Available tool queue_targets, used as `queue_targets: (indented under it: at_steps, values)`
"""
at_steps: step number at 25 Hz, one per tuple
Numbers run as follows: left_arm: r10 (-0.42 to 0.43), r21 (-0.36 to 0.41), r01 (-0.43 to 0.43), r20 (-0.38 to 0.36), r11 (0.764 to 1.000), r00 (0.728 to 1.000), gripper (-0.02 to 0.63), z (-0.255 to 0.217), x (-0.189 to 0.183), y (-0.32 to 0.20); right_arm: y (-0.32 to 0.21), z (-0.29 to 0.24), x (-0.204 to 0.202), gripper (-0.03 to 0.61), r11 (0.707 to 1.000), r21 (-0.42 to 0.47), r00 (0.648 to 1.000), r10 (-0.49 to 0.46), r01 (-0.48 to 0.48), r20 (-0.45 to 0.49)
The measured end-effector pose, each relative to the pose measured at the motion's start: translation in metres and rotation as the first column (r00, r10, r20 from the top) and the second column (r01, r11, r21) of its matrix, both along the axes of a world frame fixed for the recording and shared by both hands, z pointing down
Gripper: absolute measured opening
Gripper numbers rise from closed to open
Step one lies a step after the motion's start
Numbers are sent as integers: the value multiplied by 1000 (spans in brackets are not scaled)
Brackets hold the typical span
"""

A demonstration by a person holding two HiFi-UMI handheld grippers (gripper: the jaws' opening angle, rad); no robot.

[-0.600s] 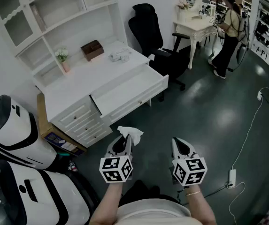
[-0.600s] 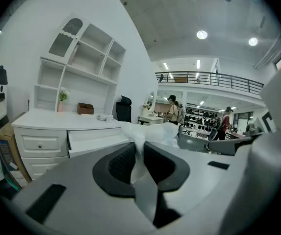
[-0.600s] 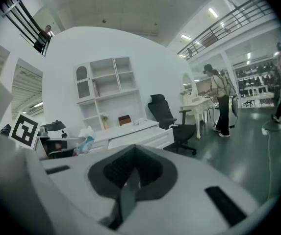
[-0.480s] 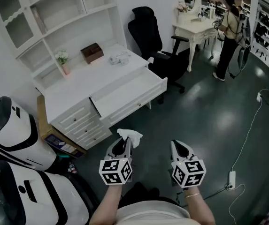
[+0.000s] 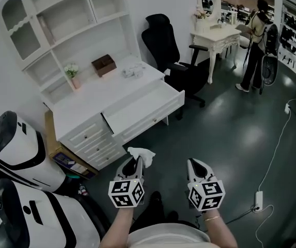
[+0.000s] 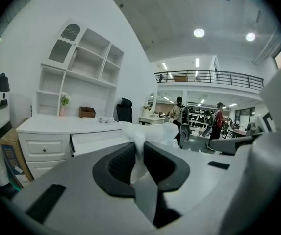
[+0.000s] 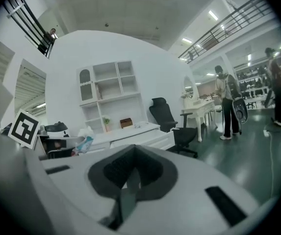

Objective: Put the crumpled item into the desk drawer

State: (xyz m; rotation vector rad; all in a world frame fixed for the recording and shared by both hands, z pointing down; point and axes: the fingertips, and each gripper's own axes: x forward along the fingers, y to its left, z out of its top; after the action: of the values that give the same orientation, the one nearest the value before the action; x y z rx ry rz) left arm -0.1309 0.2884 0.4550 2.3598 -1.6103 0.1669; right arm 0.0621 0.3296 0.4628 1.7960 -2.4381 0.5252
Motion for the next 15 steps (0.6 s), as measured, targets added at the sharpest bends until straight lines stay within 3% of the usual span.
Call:
queue_targets:
  at_steps: [8, 15]
  values:
    - [-28, 18, 28, -2, 999, 1000, 46, -3, -13, -27, -25, 2, 4, 2, 1000, -3, 999, 28, -28, 21]
    - [-27, 13, 27, -4, 1000, 1000, 46, 10, -10, -87, -74, 12, 17, 2, 997, -21, 997, 72, -71, 11]
